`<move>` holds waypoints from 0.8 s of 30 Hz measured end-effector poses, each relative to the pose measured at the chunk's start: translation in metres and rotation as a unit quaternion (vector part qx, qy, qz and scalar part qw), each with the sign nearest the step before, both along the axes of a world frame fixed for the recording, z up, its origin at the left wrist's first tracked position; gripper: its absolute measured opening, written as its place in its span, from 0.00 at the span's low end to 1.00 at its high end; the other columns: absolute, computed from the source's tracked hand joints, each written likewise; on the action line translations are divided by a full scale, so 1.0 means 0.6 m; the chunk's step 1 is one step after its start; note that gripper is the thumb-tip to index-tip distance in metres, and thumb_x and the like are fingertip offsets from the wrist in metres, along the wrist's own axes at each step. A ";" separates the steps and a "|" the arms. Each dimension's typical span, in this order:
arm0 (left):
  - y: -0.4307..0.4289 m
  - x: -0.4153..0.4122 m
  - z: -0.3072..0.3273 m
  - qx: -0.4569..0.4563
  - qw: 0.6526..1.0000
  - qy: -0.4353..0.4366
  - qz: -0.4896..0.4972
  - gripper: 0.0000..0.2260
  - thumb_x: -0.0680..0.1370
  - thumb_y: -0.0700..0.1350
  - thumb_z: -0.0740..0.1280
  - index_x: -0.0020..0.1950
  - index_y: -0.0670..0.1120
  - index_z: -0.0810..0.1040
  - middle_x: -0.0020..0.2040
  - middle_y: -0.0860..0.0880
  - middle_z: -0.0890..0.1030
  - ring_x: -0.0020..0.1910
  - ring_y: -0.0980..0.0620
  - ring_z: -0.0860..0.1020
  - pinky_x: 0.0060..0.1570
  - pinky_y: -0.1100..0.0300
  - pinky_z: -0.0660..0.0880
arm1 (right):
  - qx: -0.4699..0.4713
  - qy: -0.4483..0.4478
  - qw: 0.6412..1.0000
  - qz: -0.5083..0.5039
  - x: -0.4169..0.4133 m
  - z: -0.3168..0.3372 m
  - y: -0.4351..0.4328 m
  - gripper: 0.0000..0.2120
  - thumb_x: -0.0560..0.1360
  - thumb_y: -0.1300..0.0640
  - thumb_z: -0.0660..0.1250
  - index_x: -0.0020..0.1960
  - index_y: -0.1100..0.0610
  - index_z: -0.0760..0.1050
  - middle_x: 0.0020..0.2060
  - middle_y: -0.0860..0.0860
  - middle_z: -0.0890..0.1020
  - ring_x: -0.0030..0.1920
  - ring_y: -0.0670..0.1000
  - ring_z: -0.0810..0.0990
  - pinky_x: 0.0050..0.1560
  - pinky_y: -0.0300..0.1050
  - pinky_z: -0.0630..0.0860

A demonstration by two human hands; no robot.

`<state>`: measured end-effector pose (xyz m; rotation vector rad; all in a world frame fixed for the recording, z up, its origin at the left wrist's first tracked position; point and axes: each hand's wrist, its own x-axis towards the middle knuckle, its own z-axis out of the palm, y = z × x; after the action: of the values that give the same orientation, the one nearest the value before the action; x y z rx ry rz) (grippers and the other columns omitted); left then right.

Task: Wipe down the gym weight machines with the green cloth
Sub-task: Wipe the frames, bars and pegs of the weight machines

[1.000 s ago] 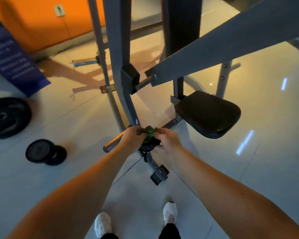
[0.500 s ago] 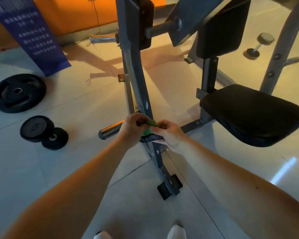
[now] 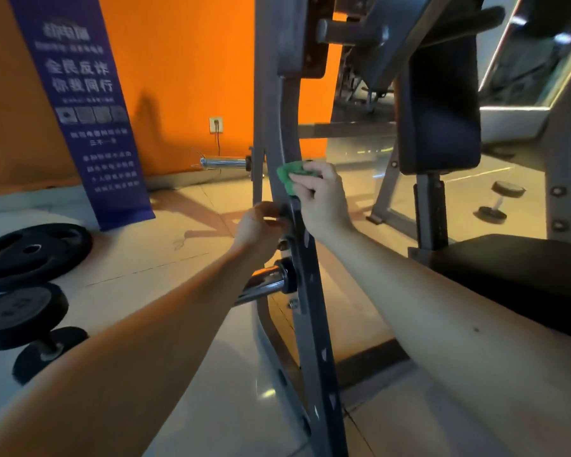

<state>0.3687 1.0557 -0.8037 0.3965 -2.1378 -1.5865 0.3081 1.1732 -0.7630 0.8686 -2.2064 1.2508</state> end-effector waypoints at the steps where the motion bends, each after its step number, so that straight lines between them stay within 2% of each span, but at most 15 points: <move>1: 0.001 0.001 -0.012 0.029 0.999 0.013 -0.019 0.14 0.76 0.34 0.72 0.47 0.55 0.78 0.46 0.50 0.85 0.41 0.49 0.83 0.41 0.52 0.81 | -0.011 0.014 1.000 -0.006 -0.002 -0.018 0.005 0.11 0.80 0.63 0.68 0.61 0.59 0.83 0.62 0.53 0.75 0.64 0.53 0.73 0.68 0.43 0.71; 3: 0.002 -0.002 -0.031 0.044 0.998 0.033 -0.032 0.13 0.75 0.32 0.72 0.49 0.50 0.79 0.47 0.49 0.84 0.48 0.44 0.85 0.47 0.48 0.83 | -0.017 0.024 0.999 -0.019 0.003 -0.048 0.020 0.11 0.79 0.64 0.69 0.60 0.58 0.83 0.58 0.52 0.76 0.60 0.53 0.75 0.64 0.44 0.75; 4: 0.005 0.000 -0.038 0.024 0.999 0.034 -0.027 0.11 0.76 0.33 0.72 0.50 0.48 0.80 0.47 0.49 0.84 0.48 0.45 0.84 0.48 0.53 0.83 | -0.014 0.018 1.000 -0.019 0.012 -0.060 0.029 0.11 0.79 0.64 0.69 0.60 0.58 0.83 0.57 0.51 0.76 0.59 0.52 0.75 0.63 0.44 0.76; 6: 0.012 0.008 -0.045 -0.046 0.998 0.030 -0.003 0.06 0.77 0.37 0.73 0.51 0.47 0.81 0.46 0.53 0.83 0.46 0.55 0.82 0.45 0.66 0.78 | -0.006 0.001 1.000 -0.021 0.036 -0.086 0.051 0.12 0.78 0.64 0.70 0.61 0.57 0.83 0.55 0.48 0.74 0.58 0.49 0.75 0.63 0.41 0.76; 7: 0.015 0.012 -0.047 -0.063 0.997 0.033 0.003 0.05 0.77 0.39 0.73 0.51 0.48 0.81 0.46 0.55 0.83 0.46 0.59 0.81 0.44 0.69 0.77 | 0.001 -0.005 1.000 -0.022 0.046 -0.100 0.064 0.12 0.78 0.64 0.70 0.61 0.57 0.83 0.55 0.47 0.74 0.58 0.47 0.75 0.63 0.38 0.75; 10: 0.008 0.012 -0.066 -0.084 0.995 0.044 -0.006 0.06 0.78 0.43 0.74 0.53 0.47 0.82 0.50 0.55 0.81 0.49 0.61 0.79 0.46 0.70 0.74 | 0.022 -0.003 1.000 -0.021 0.071 -0.139 0.088 0.13 0.77 0.64 0.71 0.61 0.57 0.82 0.55 0.46 0.74 0.57 0.45 0.75 0.61 0.33 0.74; 13: 0.002 0.010 -0.078 -0.142 0.989 0.048 -0.009 0.04 0.78 0.46 0.73 0.51 0.48 0.83 0.53 0.56 0.78 0.51 0.60 0.76 0.47 0.71 0.68 | 0.002 -0.003 0.999 -0.048 0.081 -0.145 0.070 0.15 0.76 0.57 0.74 0.62 0.59 0.82 0.56 0.48 0.75 0.57 0.46 0.75 0.61 0.38 0.75; 17: 0.000 0.010 -0.081 -0.096 0.994 0.039 -0.013 0.02 0.78 0.46 0.73 0.48 0.49 0.83 0.53 0.54 0.80 0.52 0.56 0.78 0.51 0.60 0.75 | -0.040 -0.005 0.995 -0.093 0.046 -0.058 0.007 0.09 0.76 0.60 0.74 0.55 0.59 0.82 0.52 0.46 0.75 0.55 0.48 0.76 0.61 0.46 0.76; 20: 0.000 0.011 -0.090 -0.097 0.994 0.043 -0.021 0.02 0.78 0.46 0.73 0.49 0.50 0.82 0.53 0.53 0.80 0.52 0.55 0.79 0.49 0.63 0.74 | -0.032 0.033 0.995 -0.090 -0.002 0.020 -0.025 0.05 0.76 0.60 0.74 0.51 0.58 0.83 0.50 0.48 0.77 0.54 0.51 0.77 0.57 0.44 0.74; 22: -0.003 0.011 -0.093 -0.086 0.995 0.047 -0.027 0.02 0.78 0.45 0.73 0.49 0.50 0.82 0.53 0.54 0.80 0.50 0.55 0.79 0.46 0.64 0.73 | -0.015 0.077 0.994 -0.075 -0.017 0.018 -0.024 0.03 0.75 0.61 0.74 0.49 0.59 0.84 0.48 0.49 0.77 0.52 0.52 0.77 0.55 0.43 0.73; 24: -0.004 0.009 -0.096 -0.036 0.997 0.051 -0.038 0.02 0.78 0.44 0.73 0.49 0.50 0.82 0.53 0.54 0.80 0.46 0.54 0.80 0.42 0.62 0.75 | -0.013 0.095 0.994 -0.061 0.002 -0.031 0.001 0.03 0.75 0.61 0.74 0.48 0.60 0.83 0.48 0.49 0.76 0.51 0.51 0.77 0.54 0.44 0.75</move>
<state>0.3743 1.0533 -0.8611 0.2079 -2.1479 -1.5302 0.3092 1.1739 -0.7814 0.7947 -2.0558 1.0898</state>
